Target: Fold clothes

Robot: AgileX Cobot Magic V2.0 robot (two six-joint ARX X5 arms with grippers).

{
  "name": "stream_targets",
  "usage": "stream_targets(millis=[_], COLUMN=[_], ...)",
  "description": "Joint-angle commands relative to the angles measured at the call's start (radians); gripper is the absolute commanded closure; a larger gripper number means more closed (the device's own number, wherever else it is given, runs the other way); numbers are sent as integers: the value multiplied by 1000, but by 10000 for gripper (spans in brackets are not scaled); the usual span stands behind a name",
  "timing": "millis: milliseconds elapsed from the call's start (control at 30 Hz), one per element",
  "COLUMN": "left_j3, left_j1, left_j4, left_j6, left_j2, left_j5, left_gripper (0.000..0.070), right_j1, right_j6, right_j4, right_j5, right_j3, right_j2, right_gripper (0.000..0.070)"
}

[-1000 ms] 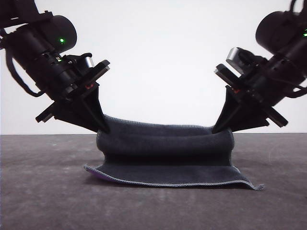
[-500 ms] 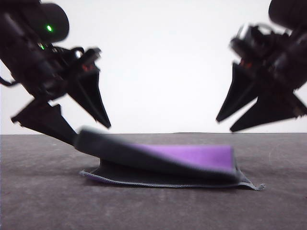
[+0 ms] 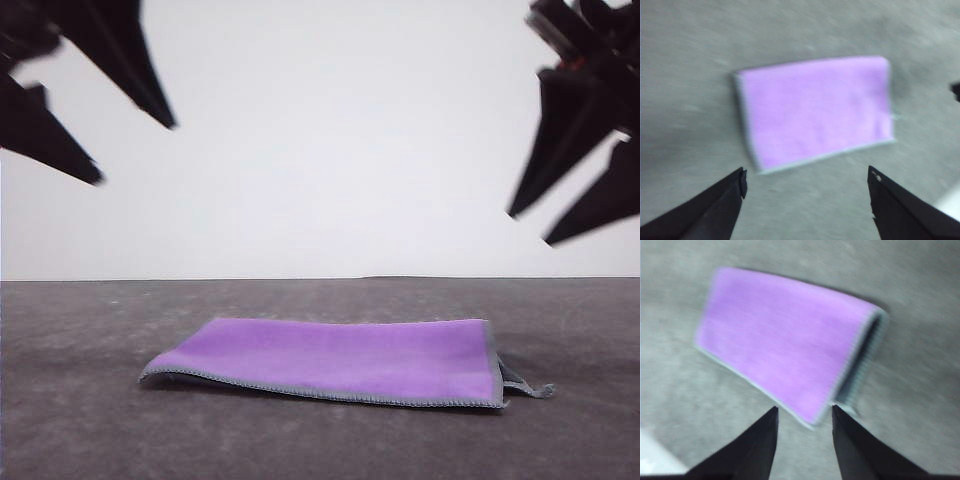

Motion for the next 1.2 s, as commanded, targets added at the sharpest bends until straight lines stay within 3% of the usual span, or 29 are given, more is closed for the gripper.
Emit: stream_targets(millis=[0, 67, 167, 200, 533, 700, 967, 1067, 1167], left_j3=[-5, -26, -90, -116, -327, -357, -357, -357, -357], left_j1=[-2, 2, 6, 7, 7, 7, 6, 6, 6], left_j4=[3, 6, 40, 56, 133, 129, 131, 131, 131], left_j6=[9, 12, 16, 14, -51, -68, -130, -133, -135], left_j2=[-41, -97, -182, -211, -457, -519, -547, -547, -547], left_j5=[-61, -98, -105, -104, -66, -66, -66, -66, -66], left_gripper=[228, 228, 228, 228, 228, 228, 228, 228, 228], right_j1=[-3, -15, -35, -40, -72, -72, -61, -53, -48], right_j6=[3, 3, 3, 2, -7, -8, 42, 65, 72], right_j4=[7, 8, 8, 9, 127, 167, 300, 345, 368], right_j5=[8, -3, -11, -12, -178, -189, -311, -324, -309], right_j3=[3, 3, 3, 3, 3, 3, 3, 3, 3], right_j2=[19, 37, 82, 99, 313, 416, 540, 562, 564], right_gripper=[481, 419, 248, 237, 239, 239, 255, 320, 461])
